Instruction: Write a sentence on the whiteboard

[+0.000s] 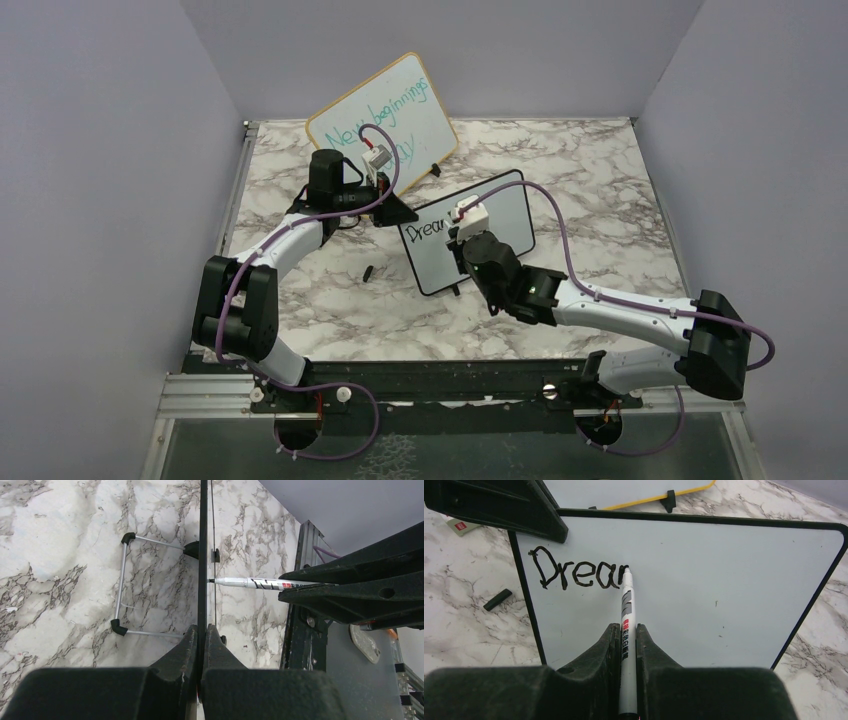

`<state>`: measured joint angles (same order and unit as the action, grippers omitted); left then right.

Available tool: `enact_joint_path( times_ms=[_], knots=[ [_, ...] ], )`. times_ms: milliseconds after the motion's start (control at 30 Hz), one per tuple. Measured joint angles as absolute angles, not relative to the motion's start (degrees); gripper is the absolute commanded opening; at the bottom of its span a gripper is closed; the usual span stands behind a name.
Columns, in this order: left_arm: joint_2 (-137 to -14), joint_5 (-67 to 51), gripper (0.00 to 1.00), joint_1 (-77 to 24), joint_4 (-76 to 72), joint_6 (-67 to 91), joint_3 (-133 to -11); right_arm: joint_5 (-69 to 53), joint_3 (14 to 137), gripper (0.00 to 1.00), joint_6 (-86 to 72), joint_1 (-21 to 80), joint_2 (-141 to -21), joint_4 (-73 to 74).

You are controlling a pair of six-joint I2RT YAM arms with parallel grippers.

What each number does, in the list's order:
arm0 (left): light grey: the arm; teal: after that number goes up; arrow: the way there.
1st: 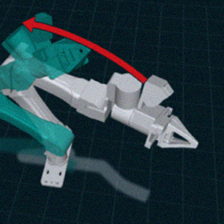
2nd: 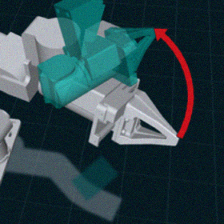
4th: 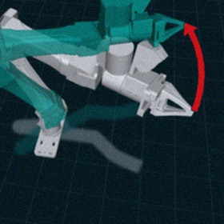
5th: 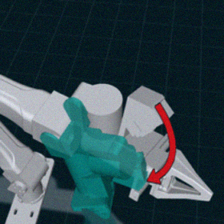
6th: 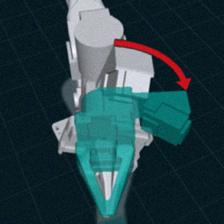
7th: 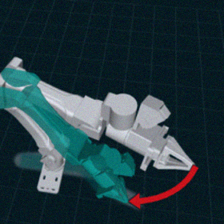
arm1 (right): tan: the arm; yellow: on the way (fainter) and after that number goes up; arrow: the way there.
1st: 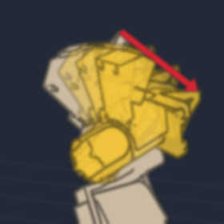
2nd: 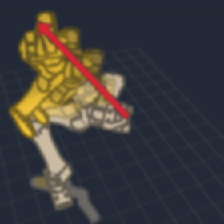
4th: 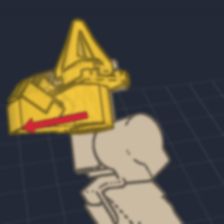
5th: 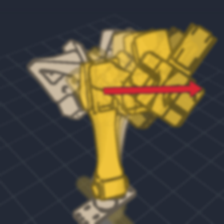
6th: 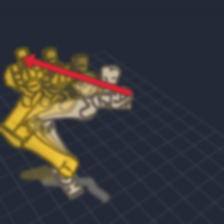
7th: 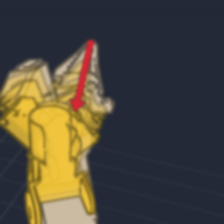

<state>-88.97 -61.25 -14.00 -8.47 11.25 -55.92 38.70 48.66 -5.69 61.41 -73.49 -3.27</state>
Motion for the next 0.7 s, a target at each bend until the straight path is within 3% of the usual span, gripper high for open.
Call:
enact_joint_path(
  times_ms=[700],
  knots=[
    [-89.0, -61.2, 0.0, -14.0, -8.4, 11.2, -55.9, 38.7, 47.2, 0.0, -9.0, 61.1, -72.1, -0.1]
  ],
)
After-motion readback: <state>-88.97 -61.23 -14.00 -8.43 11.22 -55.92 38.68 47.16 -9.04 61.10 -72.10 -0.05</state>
